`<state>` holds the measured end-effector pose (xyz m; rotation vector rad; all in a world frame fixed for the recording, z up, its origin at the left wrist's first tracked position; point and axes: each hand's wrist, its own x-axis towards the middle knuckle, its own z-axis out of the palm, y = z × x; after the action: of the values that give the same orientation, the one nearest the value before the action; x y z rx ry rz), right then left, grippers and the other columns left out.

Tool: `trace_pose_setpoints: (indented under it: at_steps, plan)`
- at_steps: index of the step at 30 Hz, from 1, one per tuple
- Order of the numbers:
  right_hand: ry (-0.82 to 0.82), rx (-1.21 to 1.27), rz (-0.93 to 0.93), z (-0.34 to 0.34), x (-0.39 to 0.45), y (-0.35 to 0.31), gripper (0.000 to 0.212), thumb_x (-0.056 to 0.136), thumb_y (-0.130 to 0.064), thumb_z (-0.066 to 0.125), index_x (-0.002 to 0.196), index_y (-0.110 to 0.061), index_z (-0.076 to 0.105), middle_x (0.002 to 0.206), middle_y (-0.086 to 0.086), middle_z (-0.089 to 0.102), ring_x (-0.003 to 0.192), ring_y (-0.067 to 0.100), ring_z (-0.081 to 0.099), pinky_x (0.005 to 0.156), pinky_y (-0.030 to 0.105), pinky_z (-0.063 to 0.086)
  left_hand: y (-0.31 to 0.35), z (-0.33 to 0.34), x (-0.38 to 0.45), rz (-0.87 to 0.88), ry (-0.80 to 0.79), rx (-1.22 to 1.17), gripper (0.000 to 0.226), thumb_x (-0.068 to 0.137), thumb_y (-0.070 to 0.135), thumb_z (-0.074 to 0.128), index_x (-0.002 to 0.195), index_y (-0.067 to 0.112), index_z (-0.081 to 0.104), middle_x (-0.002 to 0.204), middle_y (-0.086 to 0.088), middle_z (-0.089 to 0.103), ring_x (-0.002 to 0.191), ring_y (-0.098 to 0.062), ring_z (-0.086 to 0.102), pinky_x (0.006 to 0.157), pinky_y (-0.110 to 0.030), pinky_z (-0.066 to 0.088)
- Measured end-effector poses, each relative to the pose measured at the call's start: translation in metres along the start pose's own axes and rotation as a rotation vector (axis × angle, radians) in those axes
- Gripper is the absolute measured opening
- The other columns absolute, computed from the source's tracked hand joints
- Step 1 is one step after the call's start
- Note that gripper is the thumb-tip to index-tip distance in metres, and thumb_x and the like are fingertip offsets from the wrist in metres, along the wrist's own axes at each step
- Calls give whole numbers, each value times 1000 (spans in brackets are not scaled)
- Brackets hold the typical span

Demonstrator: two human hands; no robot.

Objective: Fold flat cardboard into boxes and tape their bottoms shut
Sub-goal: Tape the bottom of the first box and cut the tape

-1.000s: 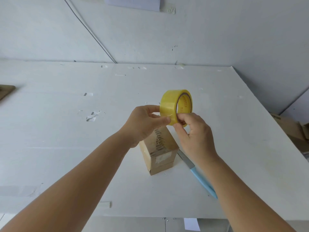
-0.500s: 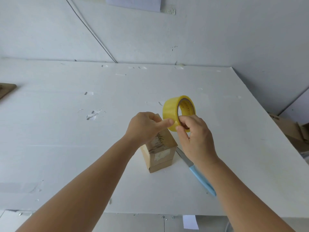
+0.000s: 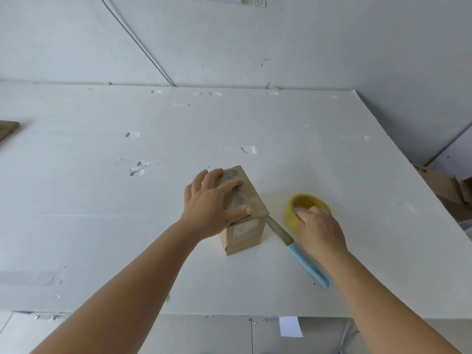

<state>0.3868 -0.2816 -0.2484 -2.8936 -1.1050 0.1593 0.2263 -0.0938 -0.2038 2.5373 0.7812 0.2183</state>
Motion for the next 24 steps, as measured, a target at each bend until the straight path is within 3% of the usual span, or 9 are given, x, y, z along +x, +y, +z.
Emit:
trace_pose_setpoints:
  at_steps: [2, 4, 8, 12, 14, 18, 20, 21, 24]
  plan:
    - [26, 138, 13, 0, -2, -5, 25, 96, -19, 40, 108, -16, 62, 107, 7, 57, 103, 27, 50, 74, 32, 41, -3, -1, 0, 13, -76, 34, 90, 63, 87, 36, 144, 47, 28, 158, 8, 8, 144, -16, -9, 113, -44, -1]
    - [107, 460, -4, -7, -3, -23, 29, 97, -28, 44, 113, -11, 61, 113, 6, 60, 103, 22, 52, 78, 31, 40, -4, -2, 1, 29, -125, 45, 106, 57, 89, 28, 150, 39, 16, 160, 9, -1, 145, -16, -15, 115, -48, -1]
    - [-54, 950, -103, -23, -10, -80, 52, 94, -47, 44, 141, -24, 40, 127, -10, 56, 116, 12, 53, 92, 29, 42, -4, -4, -1, 49, -174, -50, 120, 56, 86, 37, 153, 24, 3, 161, 7, -11, 144, -15, -23, 118, -47, 3]
    - [-77, 1024, -73, -19, -11, -96, 49, 100, -40, 35, 147, -27, 32, 134, -3, 55, 120, 16, 52, 102, 39, 42, -5, -4, -4, 6, -129, -187, 123, 58, 82, 47, 152, 18, 1, 160, 1, -13, 144, -14, -22, 119, -44, 5]
    - [-64, 1073, -46, -17, -9, -93, 45, 102, -35, 32, 145, -24, 37, 136, 0, 55, 123, 16, 50, 105, 40, 40, -5, 1, -5, 4, -83, -266, 109, 72, 71, 53, 151, 14, 5, 160, -2, -9, 145, -16, -19, 119, -42, 5]
    - [-85, 1206, -2, -15, -7, -95, 42, 103, -31, 29, 142, -22, 43, 134, -1, 57, 124, 14, 51, 107, 40, 39, -2, 12, -13, -63, -15, -534, 78, 98, 36, 45, 151, 10, -6, 159, 1, -18, 144, -7, -15, 114, -21, 3]
    - [-105, 1286, 35, -14, -7, -96, 40, 102, -29, 30, 136, -24, 50, 127, -4, 62, 119, 13, 55, 104, 39, 42, 0, 12, -16, -83, 45, -645, 60, 99, 24, 44, 147, 5, 13, 155, -10, 12, 144, -19, 16, 116, -35, 24]
    - [-118, 1320, 44, -15, -8, -96, 38, 102, -29, 30, 130, -29, 55, 120, -6, 65, 114, 11, 58, 100, 36, 46, 3, 11, -18, -81, 85, -691, 45, 99, 19, 44, 138, 5, 26, 141, -13, 30, 132, -23, 35, 108, -43, 37]
    - [-168, 1396, 43, -17, -7, -94, 37, 101, -25, 32, 108, -42, 65, 104, -13, 71, 101, 7, 65, 80, 23, 52, 9, 10, -19, -86, 139, -738, 27, 97, 11, 45, 122, 7, 35, 120, -10, 41, 112, -20, 47, 97, -43, 46]
